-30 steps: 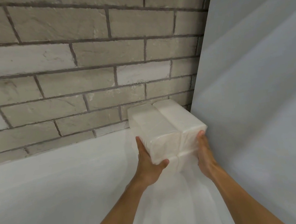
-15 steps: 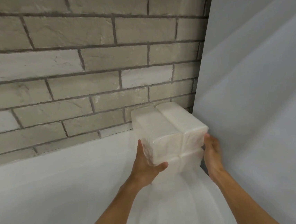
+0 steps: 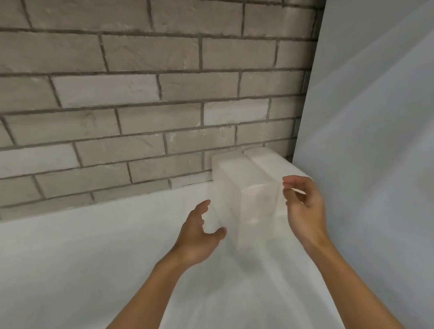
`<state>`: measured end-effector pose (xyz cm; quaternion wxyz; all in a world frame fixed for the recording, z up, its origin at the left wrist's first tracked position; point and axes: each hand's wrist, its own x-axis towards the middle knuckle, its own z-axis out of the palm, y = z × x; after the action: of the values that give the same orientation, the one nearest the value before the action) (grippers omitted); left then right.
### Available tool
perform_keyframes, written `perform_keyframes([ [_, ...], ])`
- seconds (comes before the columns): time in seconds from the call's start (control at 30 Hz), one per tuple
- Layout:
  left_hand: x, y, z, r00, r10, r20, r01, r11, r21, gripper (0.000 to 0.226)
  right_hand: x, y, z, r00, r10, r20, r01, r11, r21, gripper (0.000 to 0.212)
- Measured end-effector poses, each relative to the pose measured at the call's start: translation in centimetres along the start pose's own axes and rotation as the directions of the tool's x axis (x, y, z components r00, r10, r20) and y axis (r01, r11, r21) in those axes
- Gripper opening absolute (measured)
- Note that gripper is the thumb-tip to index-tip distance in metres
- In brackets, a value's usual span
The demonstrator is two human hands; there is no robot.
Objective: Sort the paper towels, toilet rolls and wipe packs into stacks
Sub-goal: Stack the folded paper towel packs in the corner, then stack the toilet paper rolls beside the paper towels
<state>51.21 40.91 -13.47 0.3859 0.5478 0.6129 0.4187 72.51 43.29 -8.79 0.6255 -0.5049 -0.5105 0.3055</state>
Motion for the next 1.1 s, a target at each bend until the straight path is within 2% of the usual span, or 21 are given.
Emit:
perform_keyframes([
  [0.33, -6.5, -0.9, -9.7, 0.981, 0.084, -0.172, -0.072, 0.995, 0.074, 0.059, -9.0, -5.6, 8.6, 0.937, -0.054, 0.346, 0.058, 0.998, -0.003, 0.022],
  [0.53, -11.1, -3.5, -17.7, 0.964, 0.071, -0.258, -0.039, 0.991, 0.128, 0.055, -15.9, -7.4, 15.3, 0.841, -0.078, 0.536, 0.092, 0.996, 0.001, 0.024],
  [0.7, -15.6, -6.2, -24.8, 0.952, 0.088, -0.292, -0.010, 0.966, 0.258, 0.054, -21.8, -9.2, 21.7, 0.762, -0.090, 0.641, 0.108, 0.994, 0.011, 0.021],
  [0.97, -23.0, -10.1, -36.3, 0.925, 0.115, -0.361, 0.035, 0.923, 0.383, 0.050, -31.4, -10.4, 30.8, 0.611, -0.031, 0.791, 0.032, 0.999, 0.014, 0.018],
  [1.1, -26.1, -11.7, -41.1, 0.923, 0.110, -0.370, 0.066, 0.900, 0.431, 0.048, -35.9, -10.3, 34.2, 0.561, 0.007, 0.828, 0.001, 1.000, -0.009, 0.016],
])
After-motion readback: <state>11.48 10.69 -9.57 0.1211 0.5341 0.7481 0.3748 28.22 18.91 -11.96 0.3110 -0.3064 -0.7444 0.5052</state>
